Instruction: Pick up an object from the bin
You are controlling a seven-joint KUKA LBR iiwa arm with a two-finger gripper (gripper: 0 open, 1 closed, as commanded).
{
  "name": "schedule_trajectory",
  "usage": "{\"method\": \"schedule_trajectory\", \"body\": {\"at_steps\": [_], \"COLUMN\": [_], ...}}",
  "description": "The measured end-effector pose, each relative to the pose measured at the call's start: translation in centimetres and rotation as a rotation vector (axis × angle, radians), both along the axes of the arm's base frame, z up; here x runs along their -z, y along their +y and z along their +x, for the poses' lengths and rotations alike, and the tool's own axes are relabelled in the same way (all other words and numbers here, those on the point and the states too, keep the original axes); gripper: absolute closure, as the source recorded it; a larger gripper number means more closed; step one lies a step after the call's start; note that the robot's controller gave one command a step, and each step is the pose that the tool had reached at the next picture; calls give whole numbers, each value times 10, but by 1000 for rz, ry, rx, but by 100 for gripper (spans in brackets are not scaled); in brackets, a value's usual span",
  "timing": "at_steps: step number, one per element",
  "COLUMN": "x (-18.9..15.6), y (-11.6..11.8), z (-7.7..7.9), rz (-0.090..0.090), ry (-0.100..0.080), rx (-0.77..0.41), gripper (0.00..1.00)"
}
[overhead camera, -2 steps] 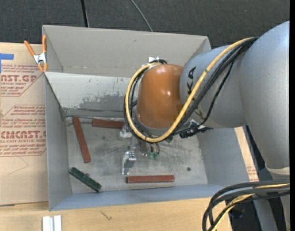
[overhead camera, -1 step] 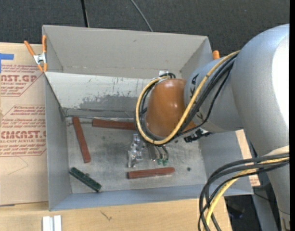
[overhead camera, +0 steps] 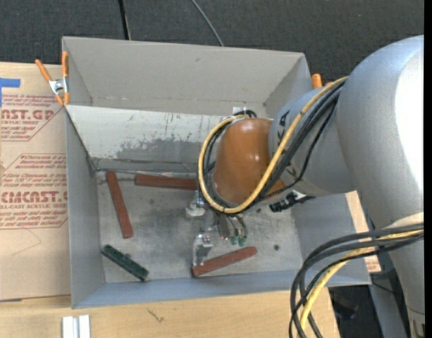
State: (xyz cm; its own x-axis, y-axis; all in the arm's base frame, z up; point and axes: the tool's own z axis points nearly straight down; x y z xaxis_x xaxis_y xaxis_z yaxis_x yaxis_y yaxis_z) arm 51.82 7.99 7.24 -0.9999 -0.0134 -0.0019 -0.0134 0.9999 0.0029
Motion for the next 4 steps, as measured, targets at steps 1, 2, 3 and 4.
{"method": "schedule_trajectory", "body": {"at_steps": [1,2,3,4], "x": [0,-1,0,-3], "y": [0,-37,-86,-107], "z": [0,2,0,-10], "rz": [0,5,1,-1], "ry": [0,-9,-11,-30], "rx": [0,-82,-114,-181], "gripper": [0,0,0,0]}}
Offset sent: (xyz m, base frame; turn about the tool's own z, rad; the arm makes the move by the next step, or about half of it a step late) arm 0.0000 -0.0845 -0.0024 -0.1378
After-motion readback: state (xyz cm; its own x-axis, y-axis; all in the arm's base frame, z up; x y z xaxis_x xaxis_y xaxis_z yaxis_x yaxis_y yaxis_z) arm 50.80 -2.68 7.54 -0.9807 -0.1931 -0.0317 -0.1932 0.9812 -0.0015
